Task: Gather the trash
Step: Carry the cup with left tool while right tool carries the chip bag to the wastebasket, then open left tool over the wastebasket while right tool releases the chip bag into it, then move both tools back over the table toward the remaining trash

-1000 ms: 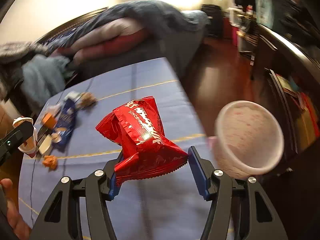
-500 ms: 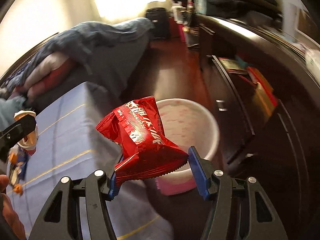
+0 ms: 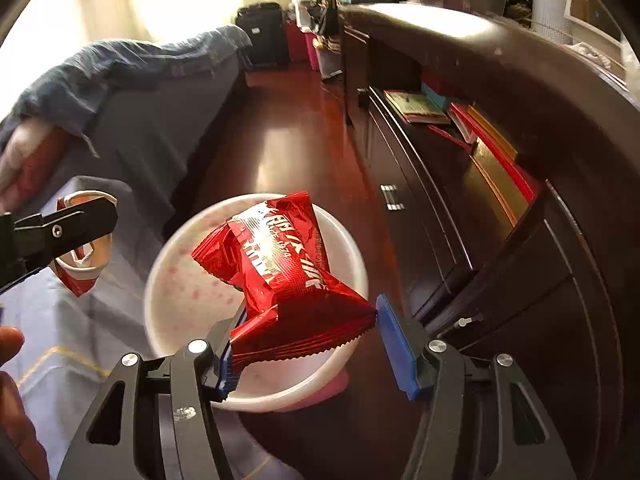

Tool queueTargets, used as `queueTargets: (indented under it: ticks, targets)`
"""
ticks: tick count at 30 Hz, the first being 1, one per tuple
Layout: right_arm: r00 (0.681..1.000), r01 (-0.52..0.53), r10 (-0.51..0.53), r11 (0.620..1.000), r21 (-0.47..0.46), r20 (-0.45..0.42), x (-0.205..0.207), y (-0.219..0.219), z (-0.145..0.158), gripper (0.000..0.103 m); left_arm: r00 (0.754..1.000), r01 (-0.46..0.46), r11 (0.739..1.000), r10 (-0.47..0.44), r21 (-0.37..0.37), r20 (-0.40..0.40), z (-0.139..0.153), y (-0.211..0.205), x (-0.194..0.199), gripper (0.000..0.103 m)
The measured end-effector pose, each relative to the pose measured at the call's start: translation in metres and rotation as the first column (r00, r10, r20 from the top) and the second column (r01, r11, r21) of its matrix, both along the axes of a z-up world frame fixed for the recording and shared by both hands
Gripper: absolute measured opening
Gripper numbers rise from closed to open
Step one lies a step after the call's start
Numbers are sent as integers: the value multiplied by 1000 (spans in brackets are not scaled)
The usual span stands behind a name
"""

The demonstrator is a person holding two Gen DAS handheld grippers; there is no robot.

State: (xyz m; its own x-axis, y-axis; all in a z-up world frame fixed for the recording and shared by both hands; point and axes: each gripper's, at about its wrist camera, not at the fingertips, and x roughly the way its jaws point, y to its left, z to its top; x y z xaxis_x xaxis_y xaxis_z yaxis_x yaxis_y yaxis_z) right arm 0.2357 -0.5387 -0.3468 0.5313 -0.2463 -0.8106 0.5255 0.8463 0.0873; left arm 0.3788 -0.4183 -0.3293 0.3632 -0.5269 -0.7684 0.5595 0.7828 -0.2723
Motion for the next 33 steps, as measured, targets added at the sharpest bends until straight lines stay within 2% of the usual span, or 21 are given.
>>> queueTargets:
  ticks: [2,4,9,16,20,27,33]
  targets:
    - [1000,2,-2,1000,-10,-16,6,-4,-8,63,1000,-6,1000,7,8,-18,-10,-7,8,72]
    - [1000,2,-3,1000,-24,-30,11,-7,-13,68,999,-16,1000,16,9,-33,-17,-11,15,82]
    - [1000,3,-4,999,-43,-29,16,-2,-17,75,998,-37,999,35,-32,-50,-16,-6,24,91]
    - [999,-3,1,999,-44,-39,19,1,-16,76,996,-75,995,72,-64,-47,-1,19,26,92]
    - [1000,-7,6,1000,-21,-28,15,10,-5,79,994,-102,993,99,-67,-36,11,37,20,92]
    - [997,-68,69,997,-27,37,2,51,35,87,983,-168,985,169,-30,66,42,85,-5,95]
    - [984,-154,159,986,-69,86,-8,103,70,93,949,-272,962,267,6,169,69,145,-32,98]
